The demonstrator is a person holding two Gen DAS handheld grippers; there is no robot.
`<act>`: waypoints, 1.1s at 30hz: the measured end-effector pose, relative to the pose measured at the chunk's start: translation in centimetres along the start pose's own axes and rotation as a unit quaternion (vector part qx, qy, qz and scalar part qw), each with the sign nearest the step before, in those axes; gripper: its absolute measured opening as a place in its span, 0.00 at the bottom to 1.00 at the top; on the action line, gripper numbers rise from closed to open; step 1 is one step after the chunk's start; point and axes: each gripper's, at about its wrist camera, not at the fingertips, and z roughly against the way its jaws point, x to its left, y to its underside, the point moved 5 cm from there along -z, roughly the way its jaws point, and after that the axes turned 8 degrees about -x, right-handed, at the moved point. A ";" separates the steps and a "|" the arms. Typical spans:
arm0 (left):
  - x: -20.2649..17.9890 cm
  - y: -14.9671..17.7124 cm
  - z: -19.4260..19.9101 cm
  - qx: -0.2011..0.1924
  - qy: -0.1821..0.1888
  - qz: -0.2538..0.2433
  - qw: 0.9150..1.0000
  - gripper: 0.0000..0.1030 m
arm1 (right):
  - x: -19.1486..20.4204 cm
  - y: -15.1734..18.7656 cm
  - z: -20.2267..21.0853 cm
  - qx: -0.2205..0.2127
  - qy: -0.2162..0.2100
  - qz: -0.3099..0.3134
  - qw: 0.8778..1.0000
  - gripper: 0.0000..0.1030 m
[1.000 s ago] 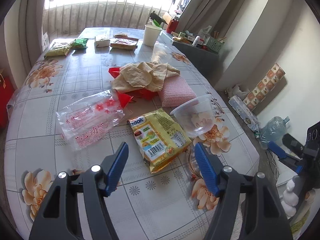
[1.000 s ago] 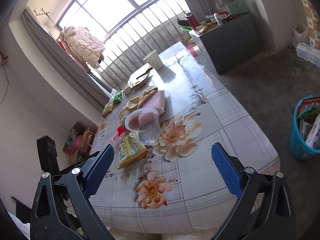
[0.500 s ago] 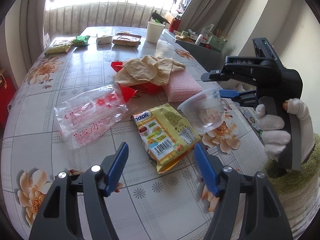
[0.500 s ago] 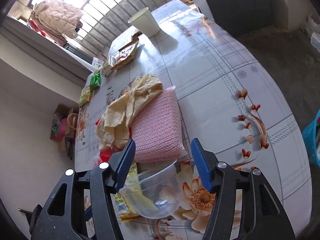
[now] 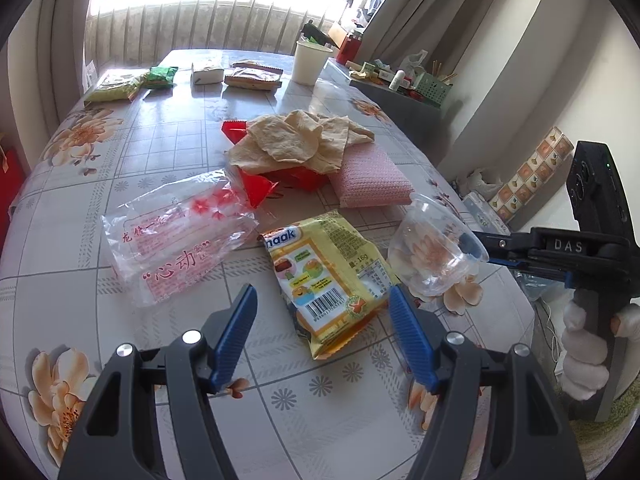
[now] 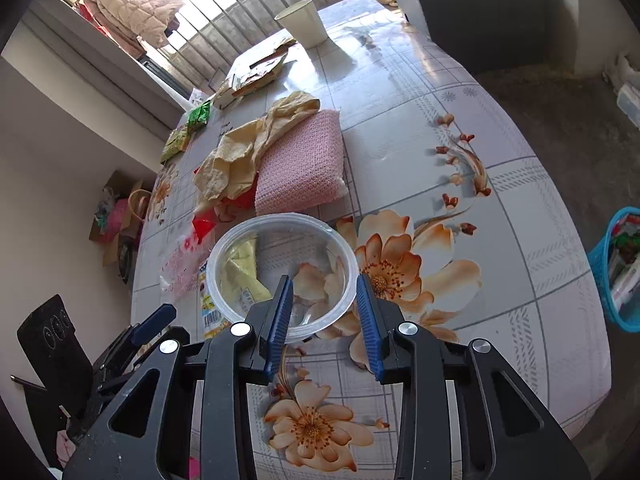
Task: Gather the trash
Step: 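Grasp the clear plastic cup with the right gripper while the left gripper grasps the snack bag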
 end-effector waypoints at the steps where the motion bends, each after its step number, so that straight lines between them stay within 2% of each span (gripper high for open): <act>1: -0.1 0.1 -0.1 0.002 0.001 0.000 1.000 0.64 | -0.1 0.3 0.1 -0.001 0.000 0.001 1.000 0.22; 5: -0.6 0.1 -0.4 0.007 0.001 -0.004 1.000 0.64 | -0.4 0.6 -0.5 0.004 -0.008 -0.008 1.000 0.05; 12: -0.4 -0.2 -0.8 0.009 -0.011 0.006 1.000 0.68 | -0.2 0.5 0.2 -0.011 -0.028 -0.012 0.999 0.03; 15: -0.4 -0.3 -1.2 0.014 -0.015 0.010 1.000 0.68 | -0.5 0.2 0.6 -0.025 -0.035 -0.020 0.999 0.10; 17: -0.5 -0.4 -1.5 0.015 -0.017 0.011 1.000 0.68 | -1.1 0.1 0.4 -0.023 -0.031 -0.027 0.999 0.22; 19: -0.6 -0.5 -1.7 0.016 -0.018 0.010 1.000 0.68 | -1.7 0.2 0.1 -0.019 -0.031 -0.040 0.999 0.27; 22: -0.7 -0.5 -2.1 0.019 -0.021 0.009 1.000 0.68 | -2.3 0.4 0.2 -0.019 -0.032 -0.046 0.998 0.30; 25: -0.8 -0.4 -2.3 0.021 -0.023 0.007 1.000 0.68 | -2.2 0.3 1.4 -0.042 -0.053 -0.047 0.997 0.34; 27: -0.8 -0.3 -2.3 0.022 -0.024 0.005 0.999 0.68 | -1.7 0.0 2.7 -0.069 -0.079 -0.035 0.994 0.39; 29: -0.8 -0.2 -2.4 0.024 -0.025 0.003 0.999 0.68 | -0.7 -0.4 3.5 -0.087 -0.097 -0.008 0.991 0.49; 33: -0.6 0.0 -2.5 0.029 -0.028 0.002 0.999 0.68 | 2.0 -1.5 3.3 -0.101 -0.120 0.055 0.986 0.54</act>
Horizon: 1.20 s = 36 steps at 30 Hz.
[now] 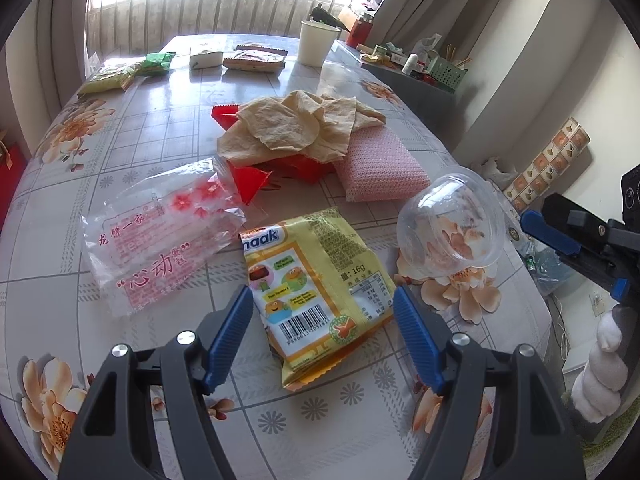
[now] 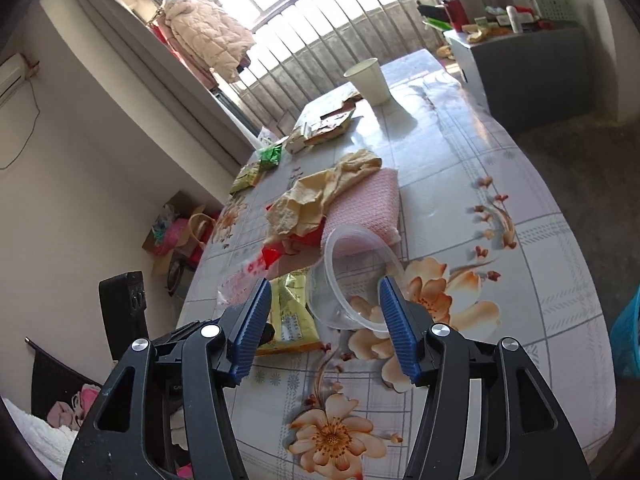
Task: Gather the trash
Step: 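Grasp the clear plastic cup with the right gripper while the left gripper grasps the snack bag, then carry the cup and snack bag to the wastebasket and release both inside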
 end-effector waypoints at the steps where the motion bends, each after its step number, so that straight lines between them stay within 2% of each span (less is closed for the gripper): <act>1: 0.1 0.0 0.0 0.001 -0.001 0.001 1.000 0.68 | 0.3 -0.3 -0.6 0.000 -0.001 0.014 1.000 0.54; 4: 0.2 0.2 0.2 0.002 -0.001 0.003 1.000 0.68 | 0.4 -0.7 -3.3 0.015 0.016 0.053 0.998 0.54; 6: 0.2 0.2 0.5 0.001 -0.002 0.002 1.000 0.68 | 0.1 -0.2 -4.8 0.040 0.015 0.060 0.997 0.46; 8: 0.2 0.1 0.6 -0.001 -0.002 0.000 1.000 0.68 | -0.1 0.5 -5.5 0.063 0.017 0.058 0.996 0.25; 9: 0.3 0.1 0.6 -0.002 -0.002 0.000 1.000 0.68 | 0.0 0.9 -5.4 0.067 0.015 0.059 0.996 0.22; 11: 0.3 0.1 0.5 0.000 -0.002 0.000 1.000 0.68 | 0.2 1.3 -4.7 0.066 0.015 0.065 0.996 0.05; 18: -0.8 -0.2 -0.9 0.006 -0.004 -0.002 1.000 0.73 | 0.5 2.2 -0.7 0.040 0.082 0.121 0.988 0.05; 22: -1.3 -0.2 -1.8 0.008 -0.032 -0.014 0.999 0.73 | -0.5 2.9 1.3 0.028 0.094 0.095 0.991 0.05; 27: 0.1 0.1 -1.7 0.018 -0.033 0.027 0.999 0.73 | -1.4 3.8 2.4 0.018 0.092 0.060 0.994 0.05; 29: 0.6 0.3 -1.8 0.020 -0.041 0.023 0.999 0.68 | -1.5 4.0 2.6 0.016 0.090 0.054 0.994 0.05; 32: 0.5 0.3 -1.8 0.015 -0.041 0.011 0.999 0.52 | -1.5 4.3 2.4 0.015 0.088 0.049 0.995 0.05; 36: 0.7 0.3 -1.8 0.008 -0.053 0.014 0.998 0.19 | -1.6 4.5 2.5 0.012 0.083 0.039 0.996 0.05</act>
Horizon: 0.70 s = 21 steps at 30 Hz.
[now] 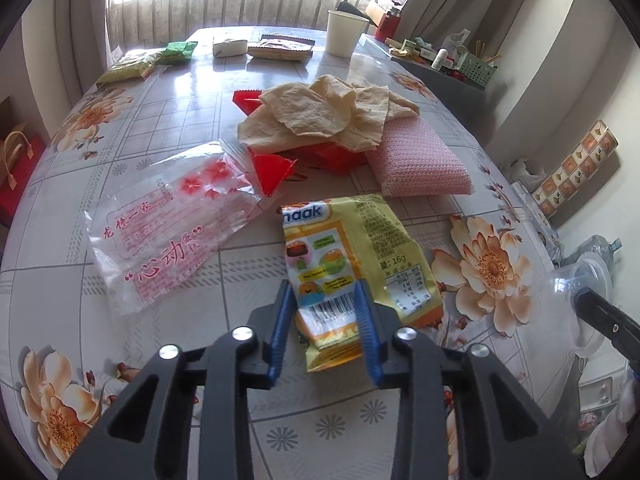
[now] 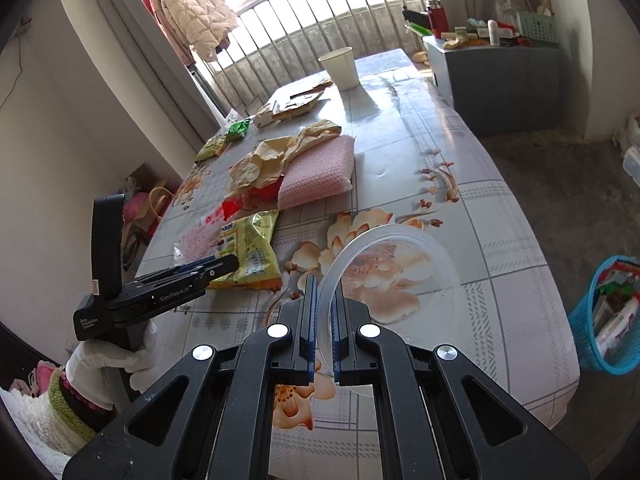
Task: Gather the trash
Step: 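Carry the cup and snack bag to the wastebasket and release both inside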
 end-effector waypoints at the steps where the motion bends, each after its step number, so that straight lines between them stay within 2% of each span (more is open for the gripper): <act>1: 0.1 0.0 0.0 0.000 -0.001 0.005 1.000 0.11 | 0.0 0.0 0.1 -0.002 -0.001 -0.001 1.000 0.05; 3: 0.2 0.1 0.3 -0.003 -0.002 0.003 1.000 0.00 | 0.0 0.0 0.5 -0.006 -0.002 -0.002 1.000 0.05; 8: -0.8 -0.1 2.4 -0.035 0.000 -0.016 0.999 0.00 | -0.5 0.2 1.9 -0.024 -0.003 -0.014 1.000 0.05; 12: -2.9 -1.2 5.2 -0.071 0.027 -0.033 0.997 0.00 | -1.7 0.1 3.6 -0.048 -0.013 -0.045 0.998 0.05; 17: -9.3 -3.9 7.6 -0.107 0.082 -0.094 0.986 0.00 | -4.6 -0.1 7.6 -0.106 -0.003 -0.093 0.990 0.05; 21: -17.0 -5.5 8.0 -0.119 0.143 -0.158 0.970 0.00 | -9.2 0.4 12.2 -0.161 0.031 -0.145 0.976 0.05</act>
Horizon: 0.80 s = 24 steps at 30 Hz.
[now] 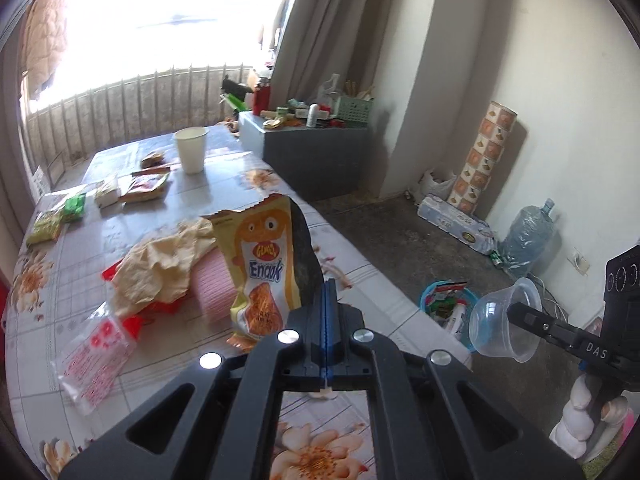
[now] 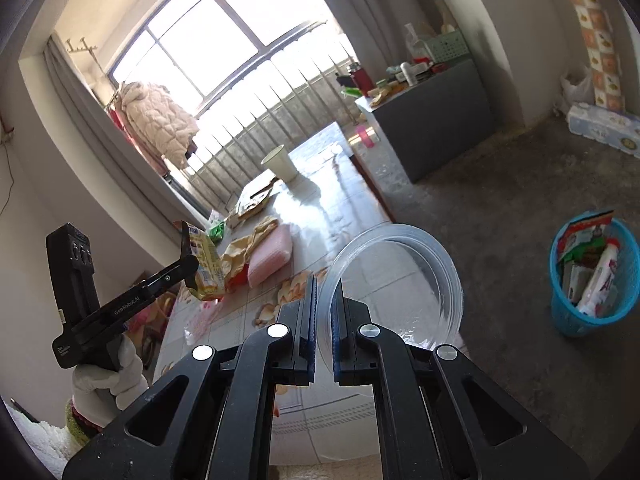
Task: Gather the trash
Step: 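Carry the cup and snack bag to the wastebasket and release both inside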
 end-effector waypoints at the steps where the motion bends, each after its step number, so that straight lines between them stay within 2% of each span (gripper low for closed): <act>1: -1.8 -0.8 -0.7 -0.003 0.018 -0.013 1.000 0.00 | -1.5 -0.5 1.2 -0.015 0.013 -0.012 1.000 0.05; 4: -7.4 -2.7 -3.3 -0.007 0.074 -0.048 0.996 0.00 | -6.7 -1.6 4.3 -0.047 0.065 -0.047 0.996 0.05; 6: -11.1 -3.4 -5.6 0.006 0.109 -0.068 0.992 0.00 | -10.6 -1.8 6.0 -0.059 0.106 -0.075 0.990 0.05; 10: -18.4 -2.9 -12.0 0.074 0.172 -0.097 0.977 0.00 | -17.9 -1.2 8.1 -0.069 0.178 -0.125 0.974 0.05; 13: -23.2 -1.1 -17.8 0.140 0.198 -0.113 0.963 0.00 | -23.4 -0.2 7.7 -0.056 0.219 -0.164 0.960 0.05; 17: -28.7 2.6 -25.5 0.218 0.206 -0.146 0.943 0.00 | -29.7 1.1 5.3 -0.034 0.238 -0.228 0.944 0.05; 19: -31.1 4.4 -28.9 0.245 0.203 -0.158 0.935 0.00 | -32.5 1.3 4.0 -0.022 0.246 -0.256 0.935 0.05; 21: -33.1 5.6 -31.8 0.256 0.193 -0.166 0.933 0.00 | -34.8 1.1 2.6 -0.022 0.248 -0.274 0.929 0.05; 23: -34.6 6.5 -34.6 0.267 0.192 -0.163 0.930 0.01 | -36.7 0.6 1.0 -0.019 0.255 -0.287 0.923 0.10; 24: -35.0 7.0 -35.8 0.276 0.188 -0.157 0.929 0.06 | -37.6 0.4 0.2 -0.019 0.254 -0.295 0.921 0.12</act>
